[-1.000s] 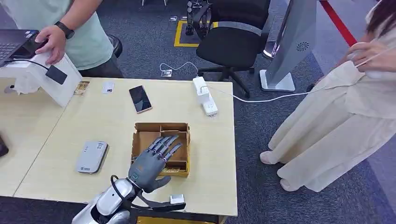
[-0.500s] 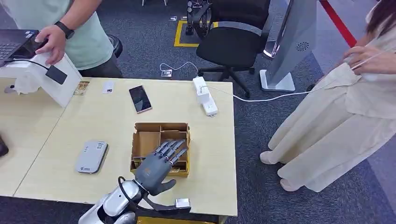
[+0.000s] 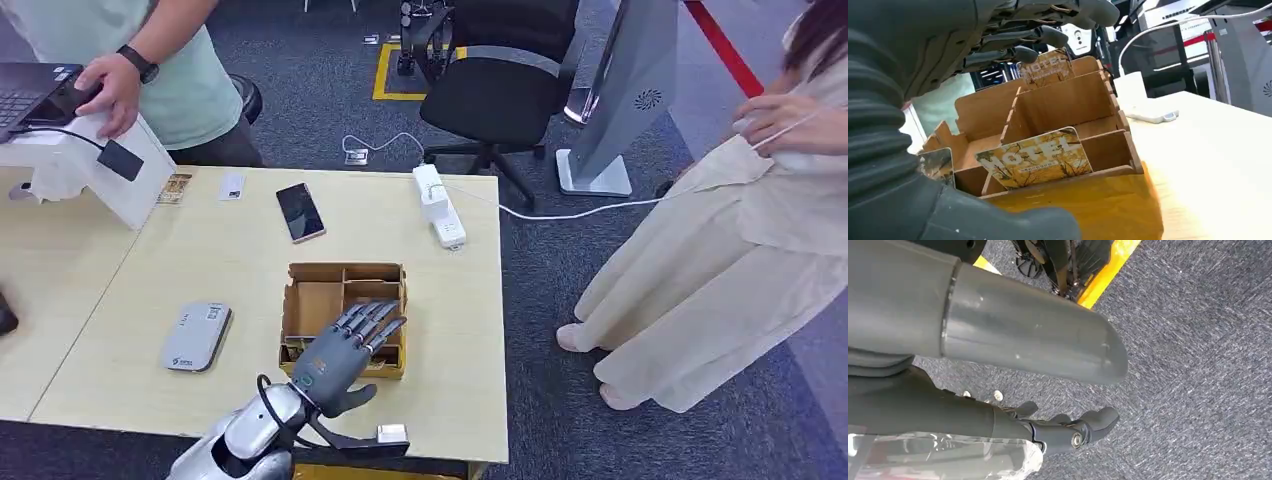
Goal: Pass the card to the sensor for recognition and then transmit it.
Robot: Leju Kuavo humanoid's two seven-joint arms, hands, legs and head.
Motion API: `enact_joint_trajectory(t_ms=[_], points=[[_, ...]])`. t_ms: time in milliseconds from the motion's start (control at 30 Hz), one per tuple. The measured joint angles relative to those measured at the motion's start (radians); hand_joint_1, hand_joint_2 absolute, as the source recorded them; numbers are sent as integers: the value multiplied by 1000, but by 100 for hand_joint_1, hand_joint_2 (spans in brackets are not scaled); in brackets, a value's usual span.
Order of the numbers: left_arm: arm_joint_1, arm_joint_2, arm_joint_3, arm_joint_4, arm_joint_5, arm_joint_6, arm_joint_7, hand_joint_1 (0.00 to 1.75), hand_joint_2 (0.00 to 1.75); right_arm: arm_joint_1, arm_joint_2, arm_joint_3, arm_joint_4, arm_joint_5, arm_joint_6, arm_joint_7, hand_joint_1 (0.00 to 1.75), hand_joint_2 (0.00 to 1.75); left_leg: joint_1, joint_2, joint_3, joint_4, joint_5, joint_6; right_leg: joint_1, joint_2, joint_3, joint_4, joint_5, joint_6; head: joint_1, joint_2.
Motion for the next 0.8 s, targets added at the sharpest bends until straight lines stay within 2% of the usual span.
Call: enact_joint_trajectory(t_ms=[567, 800], points=[[-20, 27, 0, 3, -45, 4, 35, 0, 175, 0, 0, 0, 0, -1, 0, 0, 0, 0, 0, 0, 0, 0, 0, 0, 0, 0, 0, 0, 0, 0, 0, 0], [-13, 51, 0, 3, -45, 6, 40, 0, 175, 1, 0, 0, 0, -6, -3, -1, 0, 0, 0, 0, 0, 0, 0, 0, 0, 0, 0, 0, 0, 0, 0, 0]])
